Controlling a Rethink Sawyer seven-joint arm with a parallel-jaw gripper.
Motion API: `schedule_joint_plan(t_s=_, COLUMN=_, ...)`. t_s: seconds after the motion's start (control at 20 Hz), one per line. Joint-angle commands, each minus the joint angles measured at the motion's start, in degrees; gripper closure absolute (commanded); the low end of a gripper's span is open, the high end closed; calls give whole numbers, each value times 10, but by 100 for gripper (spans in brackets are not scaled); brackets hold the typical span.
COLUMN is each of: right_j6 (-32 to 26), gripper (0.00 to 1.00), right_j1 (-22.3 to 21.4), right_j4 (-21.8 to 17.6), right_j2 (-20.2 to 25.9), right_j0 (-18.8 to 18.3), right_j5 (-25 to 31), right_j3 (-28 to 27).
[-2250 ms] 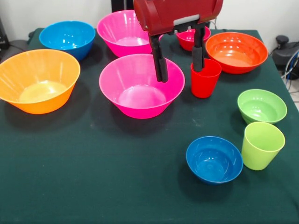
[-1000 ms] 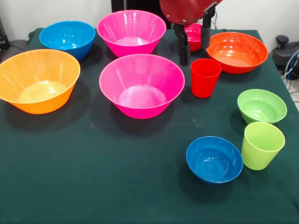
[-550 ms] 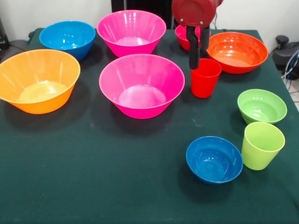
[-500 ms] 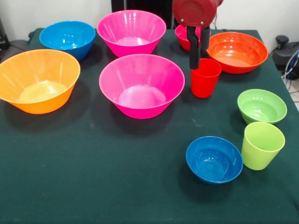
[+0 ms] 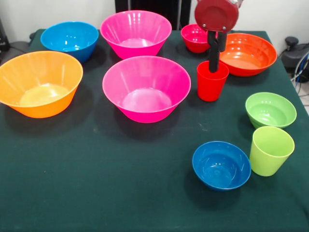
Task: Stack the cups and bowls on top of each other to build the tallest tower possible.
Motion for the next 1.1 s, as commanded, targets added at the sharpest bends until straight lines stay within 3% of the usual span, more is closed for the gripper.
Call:
schedule_joint_plan(t_s=0.05, right_j6=-117, gripper=0, right_j1=19, right_j4=-64, right_j2=-20, right_j0=16, right_j5=-5, right_j3=66)
schedule_joint_plan(t_s=1.1, right_j6=-135, gripper=0, right_j1=25, right_j4=-97, right_j2=-8, right_j0=-10, right_j5=-28, right_j3=100)
